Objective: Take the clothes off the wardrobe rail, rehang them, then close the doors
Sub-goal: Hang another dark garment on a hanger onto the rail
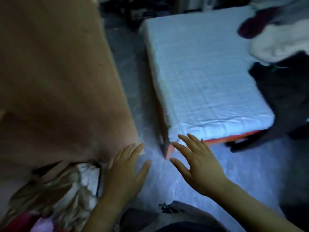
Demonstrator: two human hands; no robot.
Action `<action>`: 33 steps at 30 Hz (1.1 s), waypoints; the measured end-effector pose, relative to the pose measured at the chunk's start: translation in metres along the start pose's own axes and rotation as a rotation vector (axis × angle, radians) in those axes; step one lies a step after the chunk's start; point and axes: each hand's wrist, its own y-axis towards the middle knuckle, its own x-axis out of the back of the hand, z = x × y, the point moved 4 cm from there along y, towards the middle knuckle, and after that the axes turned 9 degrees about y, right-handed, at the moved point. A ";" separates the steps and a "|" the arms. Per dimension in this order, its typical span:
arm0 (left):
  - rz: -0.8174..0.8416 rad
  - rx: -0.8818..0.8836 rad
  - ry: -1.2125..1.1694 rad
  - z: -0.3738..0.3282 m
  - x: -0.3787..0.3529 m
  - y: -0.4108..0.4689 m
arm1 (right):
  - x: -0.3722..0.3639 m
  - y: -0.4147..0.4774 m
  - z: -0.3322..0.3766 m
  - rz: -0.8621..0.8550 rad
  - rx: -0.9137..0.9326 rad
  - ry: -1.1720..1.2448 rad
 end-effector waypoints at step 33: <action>0.214 -0.771 -0.101 -0.621 -0.184 0.469 | 0.313 0.136 -0.596 -0.405 -0.507 0.065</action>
